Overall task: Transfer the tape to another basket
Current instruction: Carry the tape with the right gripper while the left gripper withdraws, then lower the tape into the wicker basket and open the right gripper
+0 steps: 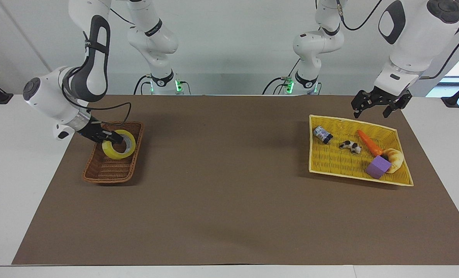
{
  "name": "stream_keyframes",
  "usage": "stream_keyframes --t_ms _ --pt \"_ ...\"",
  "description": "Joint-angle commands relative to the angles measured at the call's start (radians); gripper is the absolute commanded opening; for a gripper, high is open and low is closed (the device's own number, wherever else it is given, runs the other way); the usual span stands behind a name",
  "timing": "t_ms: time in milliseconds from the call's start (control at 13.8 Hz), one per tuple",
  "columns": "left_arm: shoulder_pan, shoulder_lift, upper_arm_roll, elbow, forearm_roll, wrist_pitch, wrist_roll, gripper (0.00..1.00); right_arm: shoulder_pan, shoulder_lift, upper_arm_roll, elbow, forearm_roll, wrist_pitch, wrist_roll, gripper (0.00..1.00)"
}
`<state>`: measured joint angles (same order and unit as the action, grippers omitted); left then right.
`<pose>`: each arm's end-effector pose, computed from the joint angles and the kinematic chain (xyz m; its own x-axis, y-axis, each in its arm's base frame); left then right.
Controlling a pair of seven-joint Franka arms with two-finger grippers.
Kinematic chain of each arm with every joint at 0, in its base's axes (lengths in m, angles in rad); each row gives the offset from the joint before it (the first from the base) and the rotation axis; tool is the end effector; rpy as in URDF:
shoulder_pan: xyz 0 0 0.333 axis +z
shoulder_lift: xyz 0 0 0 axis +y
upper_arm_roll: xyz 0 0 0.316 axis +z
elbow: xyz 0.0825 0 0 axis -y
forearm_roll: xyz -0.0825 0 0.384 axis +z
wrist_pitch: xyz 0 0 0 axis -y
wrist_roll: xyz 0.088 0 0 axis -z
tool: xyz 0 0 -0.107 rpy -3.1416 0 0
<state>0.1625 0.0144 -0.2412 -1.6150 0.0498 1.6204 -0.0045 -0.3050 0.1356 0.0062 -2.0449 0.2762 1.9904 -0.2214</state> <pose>0.5609 -0.0382 0.6002 0.9970 -0.0766 -0.0084 -0.0769 -0.9960 -0.0463 0.5345 -0.1470 0.3629 0.9704 -0.1912 -0.1475 -0.2248 -0.9382 -0.2632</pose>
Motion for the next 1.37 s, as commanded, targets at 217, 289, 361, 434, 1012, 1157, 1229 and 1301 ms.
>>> stream_keyframes --t_ms 217,289,361,434,1012,1157,1229,1301 --pt "0.015 0.001 -0.009 0.010 -0.004 -0.013 0.011 1.00 -0.019 -0.005 0.014 -0.044 -0.015 0.044 -0.012 0.55" --pt "0.015 0.001 -0.009 0.010 -0.004 -0.013 0.011 1.00 -0.025 -0.004 0.014 -0.052 -0.015 0.047 -0.015 0.80" --pt "0.015 0.001 -0.009 0.010 -0.004 -0.013 0.011 1.00 -0.034 -0.004 0.015 -0.052 -0.015 0.044 -0.015 0.97" --pt "0.014 0.001 -0.009 0.010 -0.004 -0.013 0.011 1.00 -0.037 -0.002 0.015 -0.045 -0.012 0.044 -0.018 1.00" --pt "-0.087 0.001 0.153 0.009 -0.002 -0.014 0.011 1.00 -0.020 -0.008 0.020 0.132 -0.017 0.028 -0.013 1.00" --pt "-0.164 -0.002 0.252 0.010 -0.002 -0.014 0.011 1.00 0.024 -0.011 0.017 0.159 -0.063 0.031 0.011 1.00" --pt "-0.159 -0.005 0.255 0.010 -0.002 -0.011 0.011 1.00 0.044 -0.016 0.020 0.170 -0.096 0.030 0.054 1.00" --pt "-0.159 -0.007 0.261 0.009 -0.002 -0.013 0.011 1.00 0.084 -0.022 0.017 0.178 -0.124 0.028 0.109 1.00"
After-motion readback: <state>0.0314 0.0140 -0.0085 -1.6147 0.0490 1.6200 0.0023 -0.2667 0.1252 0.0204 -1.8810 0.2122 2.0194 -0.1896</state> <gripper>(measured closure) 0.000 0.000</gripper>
